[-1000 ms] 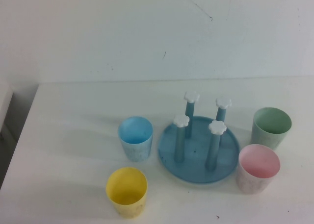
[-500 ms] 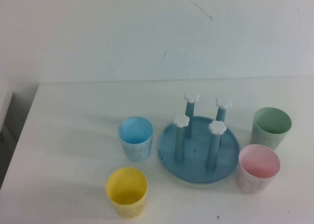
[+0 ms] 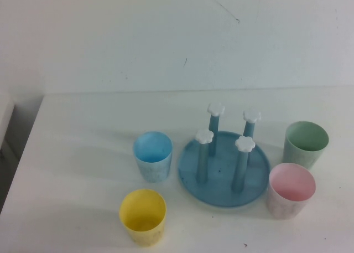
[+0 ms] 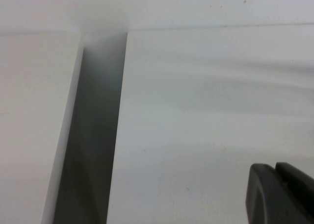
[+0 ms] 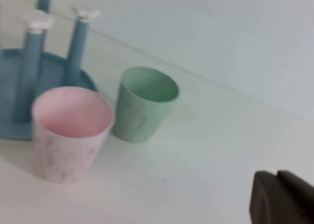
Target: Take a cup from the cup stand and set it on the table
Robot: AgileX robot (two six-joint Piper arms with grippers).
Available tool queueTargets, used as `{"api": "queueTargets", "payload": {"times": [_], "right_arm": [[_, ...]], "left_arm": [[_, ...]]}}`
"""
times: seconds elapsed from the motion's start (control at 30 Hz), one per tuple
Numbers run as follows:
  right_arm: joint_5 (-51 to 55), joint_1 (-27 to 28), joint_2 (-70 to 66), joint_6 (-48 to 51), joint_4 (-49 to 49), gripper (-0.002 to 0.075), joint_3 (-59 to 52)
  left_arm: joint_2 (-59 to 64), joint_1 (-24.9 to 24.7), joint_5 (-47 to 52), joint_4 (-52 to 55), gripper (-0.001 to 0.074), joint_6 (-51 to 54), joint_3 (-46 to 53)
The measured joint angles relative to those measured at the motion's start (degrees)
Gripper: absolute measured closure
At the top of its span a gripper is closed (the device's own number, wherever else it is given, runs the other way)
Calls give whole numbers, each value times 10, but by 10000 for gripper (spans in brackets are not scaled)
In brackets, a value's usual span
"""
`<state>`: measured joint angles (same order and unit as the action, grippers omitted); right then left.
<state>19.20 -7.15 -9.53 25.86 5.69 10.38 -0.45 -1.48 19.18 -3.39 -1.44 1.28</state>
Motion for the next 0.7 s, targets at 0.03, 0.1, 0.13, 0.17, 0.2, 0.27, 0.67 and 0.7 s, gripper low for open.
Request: {"api": "queueTargets", "payload": {"times": [0.03,0.1,0.13,0.17,0.2,0.27,0.67,0.7], "right_arm": [[-5,14,7,-18,-14,728,-9],[-10,49,26,-50,-31,728,-32],[-11,63,35,-59,-35,728,-43],[-13,79,48,-71,-38,728,-54],[-14,95,62,-80,-39,728,-65],[-15,120,87,-94,-41,728,-86],[16,139,103,-160,-52,728,-118],[16,139,103,-164,-52,728,-118]], "left_arm": [[0,0,0,0,737,0,0],[0,0,0,0,737,0,0],[0,0,0,0,737,0,0],[0,0,0,0,737,0,0],[0,0,0,0,737,0,0],[0,0,0,0,737,0,0],[0,0,0,-1,737,1,0],[0,0,0,-1,737,1,0]]}}
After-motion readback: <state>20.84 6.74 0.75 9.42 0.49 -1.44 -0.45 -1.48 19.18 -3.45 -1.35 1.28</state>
